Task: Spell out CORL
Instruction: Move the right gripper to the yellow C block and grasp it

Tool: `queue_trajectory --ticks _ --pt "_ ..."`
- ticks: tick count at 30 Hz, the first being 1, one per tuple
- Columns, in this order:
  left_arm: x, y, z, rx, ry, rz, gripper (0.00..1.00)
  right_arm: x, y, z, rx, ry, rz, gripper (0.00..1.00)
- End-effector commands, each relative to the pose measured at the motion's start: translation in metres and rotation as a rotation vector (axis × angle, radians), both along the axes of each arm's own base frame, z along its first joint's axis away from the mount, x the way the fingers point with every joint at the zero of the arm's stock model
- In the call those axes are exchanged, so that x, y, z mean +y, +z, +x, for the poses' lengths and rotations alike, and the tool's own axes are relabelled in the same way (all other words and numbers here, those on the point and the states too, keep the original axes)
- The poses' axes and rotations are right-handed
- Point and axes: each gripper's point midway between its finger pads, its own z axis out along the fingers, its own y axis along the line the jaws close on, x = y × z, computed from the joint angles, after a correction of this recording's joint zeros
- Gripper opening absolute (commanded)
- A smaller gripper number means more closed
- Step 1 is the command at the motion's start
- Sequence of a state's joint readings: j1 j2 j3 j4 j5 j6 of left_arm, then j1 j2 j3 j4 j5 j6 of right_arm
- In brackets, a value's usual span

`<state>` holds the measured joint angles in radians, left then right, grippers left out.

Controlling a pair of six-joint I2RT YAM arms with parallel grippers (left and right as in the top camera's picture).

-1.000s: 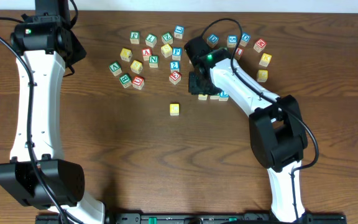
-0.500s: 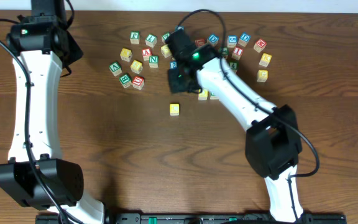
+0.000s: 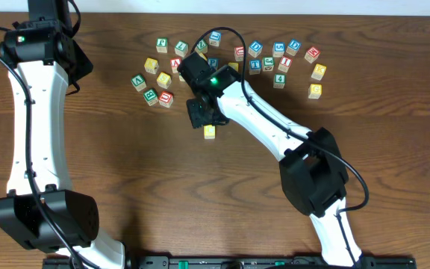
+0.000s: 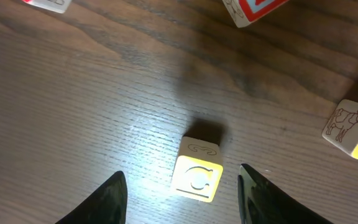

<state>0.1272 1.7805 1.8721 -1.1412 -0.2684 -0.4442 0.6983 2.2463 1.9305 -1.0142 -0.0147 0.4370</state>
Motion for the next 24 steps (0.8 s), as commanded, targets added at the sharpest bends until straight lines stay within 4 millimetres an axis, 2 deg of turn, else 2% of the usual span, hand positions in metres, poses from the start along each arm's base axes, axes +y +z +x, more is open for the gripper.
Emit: queue_trajectory --ticks 1,16,19,24 --pt "0.003 -0.009 -0.001 0.032 0.003 0.011 0.53 -0.006 -0.024 -0.004 0.037 -0.023 -0.055 0.53" --pt "0.003 -0.009 -0.001 0.031 0.003 0.011 0.53 -0.011 -0.043 -0.011 0.089 -0.066 -0.079 0.49" --pt "0.003 -0.009 -0.001 0.032 0.003 0.011 0.53 -0.012 -0.050 -0.013 0.103 -0.065 -0.091 0.47" --pt "0.003 -0.009 -0.001 0.031 0.003 0.011 0.53 -0.012 -0.050 -0.013 0.101 -0.061 -0.092 0.41"
